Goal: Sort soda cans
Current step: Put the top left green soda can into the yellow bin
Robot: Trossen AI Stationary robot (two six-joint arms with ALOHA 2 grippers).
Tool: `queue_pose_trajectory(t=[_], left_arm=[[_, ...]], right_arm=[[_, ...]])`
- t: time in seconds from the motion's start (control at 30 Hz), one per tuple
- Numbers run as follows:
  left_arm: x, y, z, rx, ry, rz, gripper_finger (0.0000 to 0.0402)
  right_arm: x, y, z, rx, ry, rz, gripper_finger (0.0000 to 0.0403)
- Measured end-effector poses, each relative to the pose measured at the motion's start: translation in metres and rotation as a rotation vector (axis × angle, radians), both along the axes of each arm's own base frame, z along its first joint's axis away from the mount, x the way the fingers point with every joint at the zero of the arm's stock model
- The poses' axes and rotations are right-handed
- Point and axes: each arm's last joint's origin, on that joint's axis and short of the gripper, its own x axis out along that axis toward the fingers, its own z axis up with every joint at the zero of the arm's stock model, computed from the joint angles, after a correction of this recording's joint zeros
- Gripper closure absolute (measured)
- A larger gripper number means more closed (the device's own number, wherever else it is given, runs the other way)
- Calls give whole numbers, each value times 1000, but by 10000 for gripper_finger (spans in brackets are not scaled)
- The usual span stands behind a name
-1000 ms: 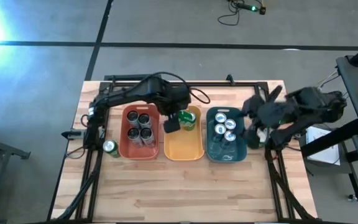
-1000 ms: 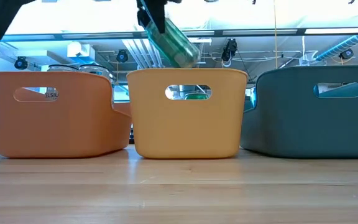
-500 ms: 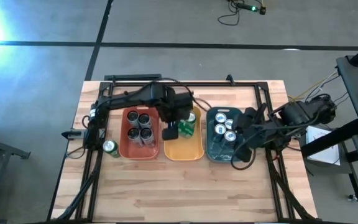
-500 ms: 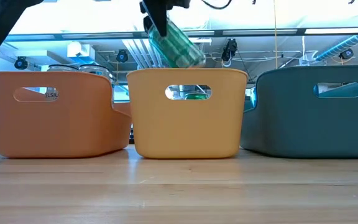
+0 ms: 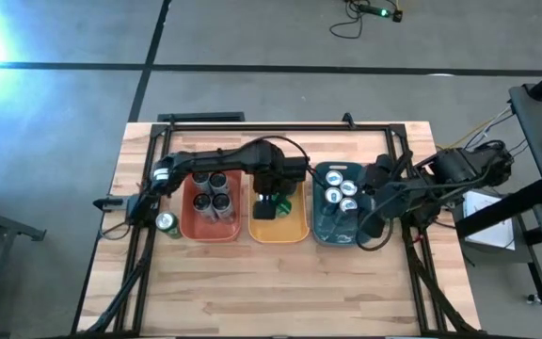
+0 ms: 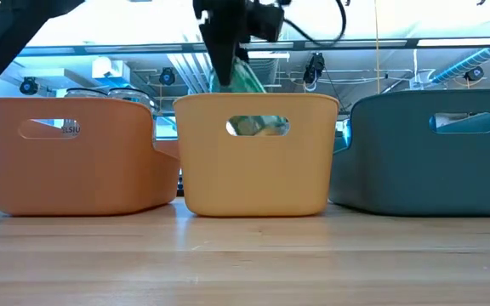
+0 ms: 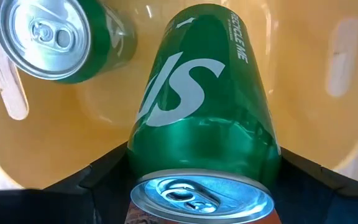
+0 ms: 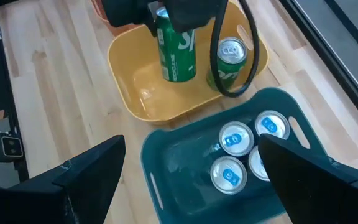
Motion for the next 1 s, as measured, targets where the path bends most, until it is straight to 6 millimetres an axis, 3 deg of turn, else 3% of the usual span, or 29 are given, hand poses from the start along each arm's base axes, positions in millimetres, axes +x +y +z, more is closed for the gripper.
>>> queue_pose_trajectory(t=[0.3,1.0], left_arm=[[-1,5,-20,107,88,-30,115],[-6,21,-42,239,199,-69,115]], right_arm=[[-8,-4,2,-7,14,-9,39],[-9,-4,3,-3,7,-12,39]])
